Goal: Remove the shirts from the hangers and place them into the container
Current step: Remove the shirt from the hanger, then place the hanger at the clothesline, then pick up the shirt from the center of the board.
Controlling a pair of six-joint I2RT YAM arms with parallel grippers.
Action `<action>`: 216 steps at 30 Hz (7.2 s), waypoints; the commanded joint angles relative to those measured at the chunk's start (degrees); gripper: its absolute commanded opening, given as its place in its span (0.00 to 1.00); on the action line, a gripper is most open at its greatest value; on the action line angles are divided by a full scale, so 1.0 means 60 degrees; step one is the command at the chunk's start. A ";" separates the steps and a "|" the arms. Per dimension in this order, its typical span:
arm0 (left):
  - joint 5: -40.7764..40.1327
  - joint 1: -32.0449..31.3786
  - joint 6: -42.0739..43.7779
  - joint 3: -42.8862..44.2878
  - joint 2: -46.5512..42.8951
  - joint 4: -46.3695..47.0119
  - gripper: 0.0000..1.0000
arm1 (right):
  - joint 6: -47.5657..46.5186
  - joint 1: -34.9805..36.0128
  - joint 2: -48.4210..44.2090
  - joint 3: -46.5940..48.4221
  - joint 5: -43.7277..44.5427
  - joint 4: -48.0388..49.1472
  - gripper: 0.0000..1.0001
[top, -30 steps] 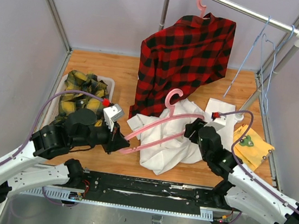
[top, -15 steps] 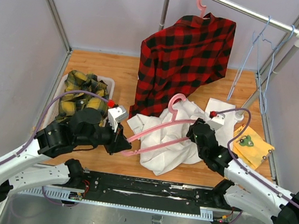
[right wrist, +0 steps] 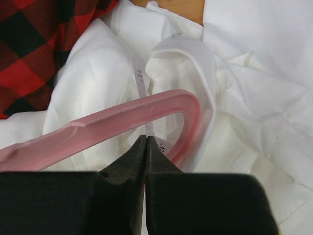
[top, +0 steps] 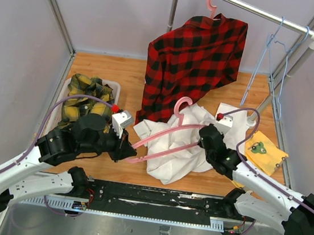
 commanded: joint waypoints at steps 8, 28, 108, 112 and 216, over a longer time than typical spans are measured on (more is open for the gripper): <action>-0.1580 0.0011 -0.0409 0.0053 0.0001 0.0017 0.00 | -0.0801 0.0139 -0.1693 -0.0902 -0.1391 0.2194 0.01; -0.1930 0.0012 -0.0325 0.0316 -0.0736 -0.0367 0.01 | -0.1339 0.0121 -0.2415 -0.0457 -0.1534 0.1137 0.01; -0.3546 0.0013 0.2094 0.8675 0.7338 0.2722 0.01 | -0.5857 0.0120 -0.7394 -0.0356 -0.2053 -0.1955 0.86; -0.3527 0.0012 0.2219 1.1098 0.9147 0.1518 0.00 | -0.5751 0.0121 -0.7585 -0.0207 -0.2053 -0.2167 0.87; -0.2129 -0.2015 -0.0869 -0.0962 0.7866 0.6337 0.01 | -0.4950 0.0125 -0.8758 -0.0218 0.0191 -0.3209 0.90</action>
